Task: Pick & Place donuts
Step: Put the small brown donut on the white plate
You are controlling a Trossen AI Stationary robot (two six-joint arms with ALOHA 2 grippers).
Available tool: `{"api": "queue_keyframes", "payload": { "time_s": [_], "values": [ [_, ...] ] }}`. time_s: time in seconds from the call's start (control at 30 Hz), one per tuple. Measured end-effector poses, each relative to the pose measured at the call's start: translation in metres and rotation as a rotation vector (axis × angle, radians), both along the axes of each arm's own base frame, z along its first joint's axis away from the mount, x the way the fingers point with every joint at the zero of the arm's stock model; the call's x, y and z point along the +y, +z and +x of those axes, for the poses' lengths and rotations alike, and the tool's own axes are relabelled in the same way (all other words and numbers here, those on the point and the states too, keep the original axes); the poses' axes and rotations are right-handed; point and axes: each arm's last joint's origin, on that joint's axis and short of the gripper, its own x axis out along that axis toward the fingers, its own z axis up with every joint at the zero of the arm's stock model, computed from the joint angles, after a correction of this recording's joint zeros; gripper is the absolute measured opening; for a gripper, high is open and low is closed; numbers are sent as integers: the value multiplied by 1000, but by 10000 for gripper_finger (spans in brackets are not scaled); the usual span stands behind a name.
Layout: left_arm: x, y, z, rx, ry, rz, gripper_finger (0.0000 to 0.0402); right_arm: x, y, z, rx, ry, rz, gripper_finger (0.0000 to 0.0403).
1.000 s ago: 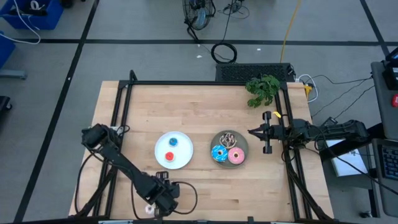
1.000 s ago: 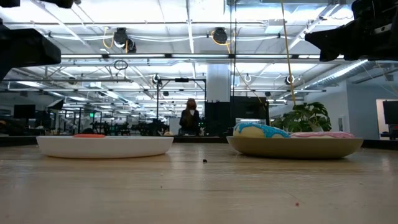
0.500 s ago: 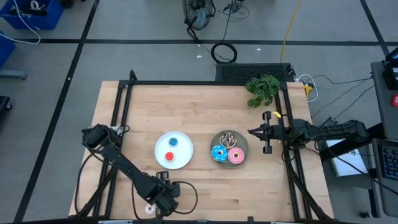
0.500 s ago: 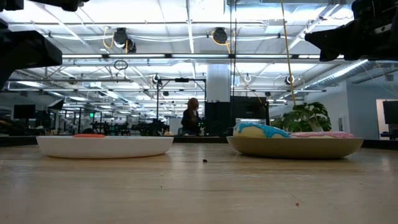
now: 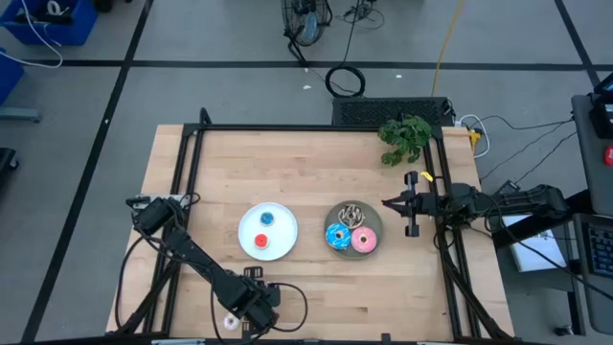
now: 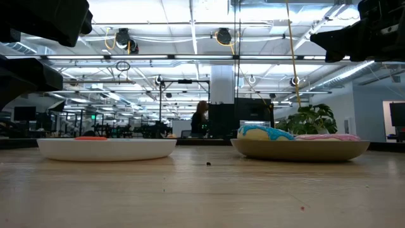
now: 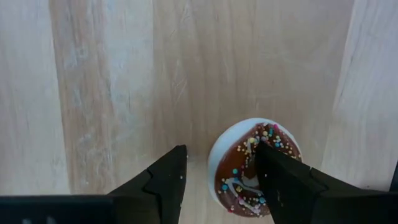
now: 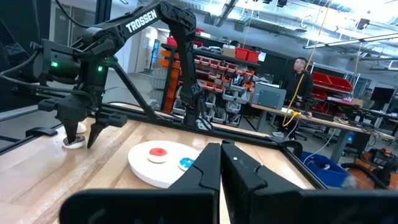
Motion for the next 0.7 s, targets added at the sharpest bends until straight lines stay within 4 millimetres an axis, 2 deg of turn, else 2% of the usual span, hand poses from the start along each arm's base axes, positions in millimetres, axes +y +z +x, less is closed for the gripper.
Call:
{"api": "queue_keyframes", "payload": {
  "time_s": [0.17,0.27,0.57,0.7],
  "values": [
    [0,-1,0,1,-14,3,177,0,0,0,0,0,0,0],
    [0,0,0,1,-34,-1,155,0,0,0,0,0,0,0],
    [3,2,2,11,-102,-21,15,0,0,0,0,0,0,0],
    [16,10,5,13,-117,-3,26,0,0,0,0,0,0,0]
  ]
}}
